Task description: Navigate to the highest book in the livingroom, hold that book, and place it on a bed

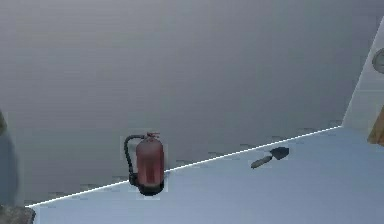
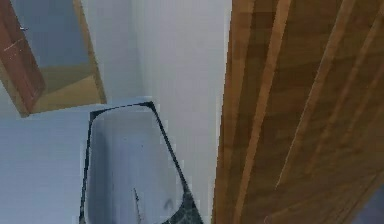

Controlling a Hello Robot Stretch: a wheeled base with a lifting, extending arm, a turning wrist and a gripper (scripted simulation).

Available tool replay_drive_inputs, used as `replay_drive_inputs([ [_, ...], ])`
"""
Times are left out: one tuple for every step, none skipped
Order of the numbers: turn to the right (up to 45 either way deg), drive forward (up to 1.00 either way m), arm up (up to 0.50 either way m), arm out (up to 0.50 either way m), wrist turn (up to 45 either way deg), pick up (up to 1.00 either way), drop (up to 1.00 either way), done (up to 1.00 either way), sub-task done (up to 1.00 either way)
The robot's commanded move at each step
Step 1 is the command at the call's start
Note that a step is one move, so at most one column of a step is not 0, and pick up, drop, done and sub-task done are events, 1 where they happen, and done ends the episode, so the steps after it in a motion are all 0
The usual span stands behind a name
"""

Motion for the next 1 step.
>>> replay_drive_inputs([
  [0.0, 0.4, 0.0, 0.0, 0.0, 0.0, 0.0, 0.0, 0.0],
])
